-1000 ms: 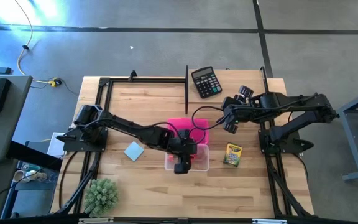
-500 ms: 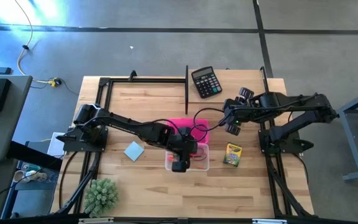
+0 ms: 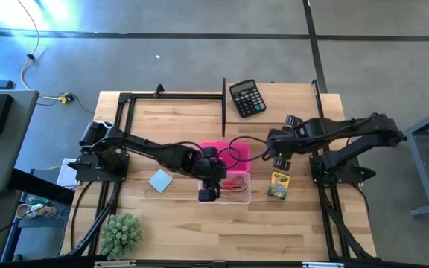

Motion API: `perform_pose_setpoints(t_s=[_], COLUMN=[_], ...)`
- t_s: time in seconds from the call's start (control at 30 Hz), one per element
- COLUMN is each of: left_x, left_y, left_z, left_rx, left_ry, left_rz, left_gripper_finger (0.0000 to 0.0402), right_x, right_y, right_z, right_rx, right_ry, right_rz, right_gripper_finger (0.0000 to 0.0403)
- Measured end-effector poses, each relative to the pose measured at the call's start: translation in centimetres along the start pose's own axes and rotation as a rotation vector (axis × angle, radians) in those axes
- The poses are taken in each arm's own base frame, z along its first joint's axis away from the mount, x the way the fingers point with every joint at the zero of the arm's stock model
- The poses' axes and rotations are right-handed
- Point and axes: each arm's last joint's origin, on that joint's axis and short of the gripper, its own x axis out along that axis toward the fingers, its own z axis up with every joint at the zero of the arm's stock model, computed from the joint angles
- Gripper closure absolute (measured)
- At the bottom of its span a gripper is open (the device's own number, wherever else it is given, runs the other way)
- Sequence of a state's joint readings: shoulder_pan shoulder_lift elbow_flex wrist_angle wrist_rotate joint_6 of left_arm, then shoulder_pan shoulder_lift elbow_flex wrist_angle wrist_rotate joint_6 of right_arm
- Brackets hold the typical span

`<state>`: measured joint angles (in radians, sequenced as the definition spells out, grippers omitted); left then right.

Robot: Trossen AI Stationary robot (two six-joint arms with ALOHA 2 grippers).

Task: Pack school essentials
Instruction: Put the yellow crayon box into the pink supply box

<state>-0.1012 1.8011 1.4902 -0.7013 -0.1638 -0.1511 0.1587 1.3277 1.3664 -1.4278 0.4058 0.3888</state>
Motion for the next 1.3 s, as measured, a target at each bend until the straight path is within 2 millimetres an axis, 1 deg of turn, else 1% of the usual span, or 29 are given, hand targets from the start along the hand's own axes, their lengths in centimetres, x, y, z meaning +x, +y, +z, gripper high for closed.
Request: perform_pose_setpoints(t_s=[0.13,0.4,0.57,0.83,1.03,1.13,1.3], left_x=[0.7,0.4,-0.2,-1.1,-2.9,-4.2,-6.4], left_y=[-0.3,-1.4,-1.6,-1.2,-0.2,0.2,1.0], left_z=[-1.1,-2.4,-3.7,-6.3,-8.2,-8.9,-9.8], left_rx=[-0.040,-0.058,-0.081,-0.134,-0.191,-0.214,-0.218], left_ry=[0.034,0.046,0.044,0.039,0.023,-0.006,-0.017], left_rz=[0.001,0.019,0.051,0.084,0.109,0.102,0.135], left_gripper_finger=[0.0332,0.0330,0.0332,0.0341,0.0344,0.0344,0.0343], right_x=[1.6,4.2,4.9,5.3,5.1,5.0,5.0], right_y=[1.2,3.1,3.7,3.5,3.3,3.3,3.5], right_z=[-1.0,-3.1,-4.5,-7.4,-8.4,-8.5,-8.3], right_rx=[-0.002,0.008,0.050,0.202,0.343,0.363,0.385], right_ry=[0.050,0.120,0.126,0.122,0.077,0.071,0.068], right_rz=[-0.018,-0.026,-0.010,0.055,0.109,0.117,0.157], right_gripper_finger=[0.0233,0.0233,0.0233,0.0233,0.0233,0.0232,0.0209])
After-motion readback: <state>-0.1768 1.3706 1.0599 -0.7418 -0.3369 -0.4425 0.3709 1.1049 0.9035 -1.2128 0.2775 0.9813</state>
